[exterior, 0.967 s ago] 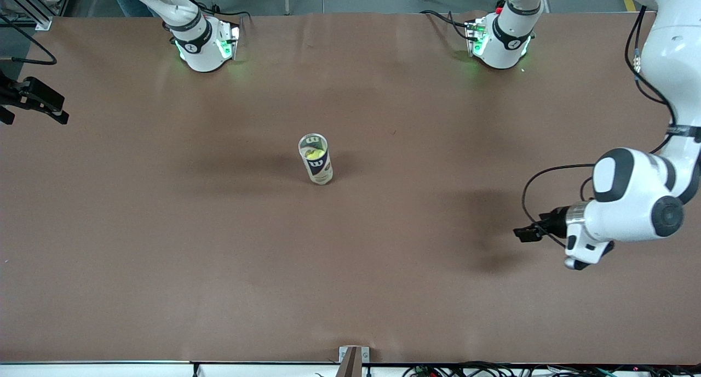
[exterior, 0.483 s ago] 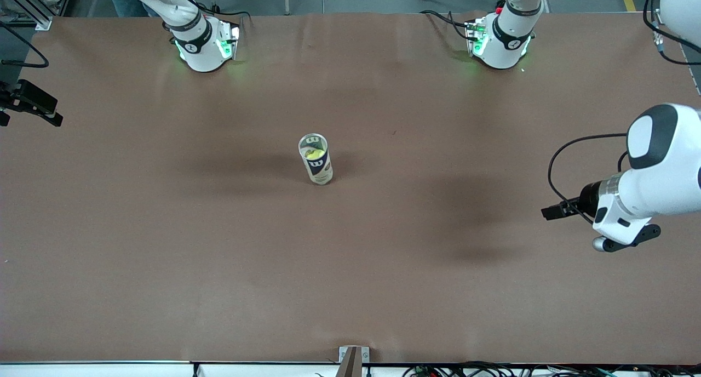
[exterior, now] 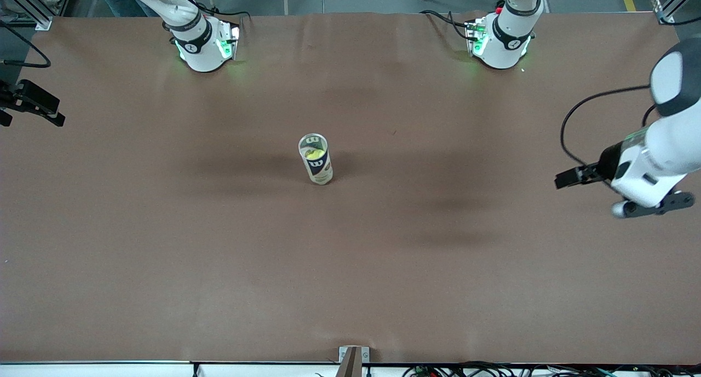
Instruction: Insert tennis ball vertically with right arm
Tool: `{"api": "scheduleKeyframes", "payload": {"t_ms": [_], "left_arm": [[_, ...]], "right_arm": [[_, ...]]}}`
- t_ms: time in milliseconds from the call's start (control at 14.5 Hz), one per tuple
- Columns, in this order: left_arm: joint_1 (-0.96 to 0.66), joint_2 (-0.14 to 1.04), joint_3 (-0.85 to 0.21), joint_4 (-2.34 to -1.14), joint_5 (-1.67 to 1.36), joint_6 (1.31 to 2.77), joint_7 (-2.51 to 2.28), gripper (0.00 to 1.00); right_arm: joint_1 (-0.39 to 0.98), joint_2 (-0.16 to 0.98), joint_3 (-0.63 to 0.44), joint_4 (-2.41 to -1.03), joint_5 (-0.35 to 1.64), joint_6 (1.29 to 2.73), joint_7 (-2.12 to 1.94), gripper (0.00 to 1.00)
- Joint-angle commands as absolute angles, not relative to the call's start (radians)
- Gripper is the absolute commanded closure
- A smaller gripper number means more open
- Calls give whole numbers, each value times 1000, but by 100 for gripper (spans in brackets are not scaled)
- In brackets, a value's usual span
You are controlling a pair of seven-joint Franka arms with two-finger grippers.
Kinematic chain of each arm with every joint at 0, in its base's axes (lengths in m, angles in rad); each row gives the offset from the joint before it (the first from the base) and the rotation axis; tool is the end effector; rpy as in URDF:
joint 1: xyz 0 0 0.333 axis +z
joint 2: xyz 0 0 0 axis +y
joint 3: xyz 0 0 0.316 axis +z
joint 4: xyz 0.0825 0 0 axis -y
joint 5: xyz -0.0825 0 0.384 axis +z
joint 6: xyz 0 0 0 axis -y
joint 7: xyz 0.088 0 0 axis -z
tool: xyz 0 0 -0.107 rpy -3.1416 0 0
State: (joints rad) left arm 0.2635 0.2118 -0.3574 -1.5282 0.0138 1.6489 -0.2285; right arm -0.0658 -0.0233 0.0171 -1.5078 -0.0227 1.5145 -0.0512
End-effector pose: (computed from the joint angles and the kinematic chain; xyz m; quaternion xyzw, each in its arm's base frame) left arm 0.6139 -0.0370 0.5341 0.9964 0.0686 -0.0432 0.0234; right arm 0.5410 -0.0288 0.6618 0.9998 0.0004 0.0144 0.0123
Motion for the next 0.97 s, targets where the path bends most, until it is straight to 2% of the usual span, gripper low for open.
{"api": "scheduleKeyframes", "payload": {"t_ms": [0, 207, 414, 898], "left_arm": [[195, 127, -235, -1552, -26, 1618, -149, 0], [140, 95, -183, -1545, -31, 1615, -100, 0], [97, 101, -161, -1464, -29, 1548, -25, 0], [31, 23, -69, -1480, -32, 1514, -21, 0]], "right_arm": [[-74, -21, 21, -1494, -8, 1505, -55, 0], [-72, -21, 21, -1494, -6, 1503, -54, 0], [-74, -21, 21, -1494, -6, 1503, -54, 0], [-86, -21, 20, -1496, 14, 1503, -54, 0]]}}
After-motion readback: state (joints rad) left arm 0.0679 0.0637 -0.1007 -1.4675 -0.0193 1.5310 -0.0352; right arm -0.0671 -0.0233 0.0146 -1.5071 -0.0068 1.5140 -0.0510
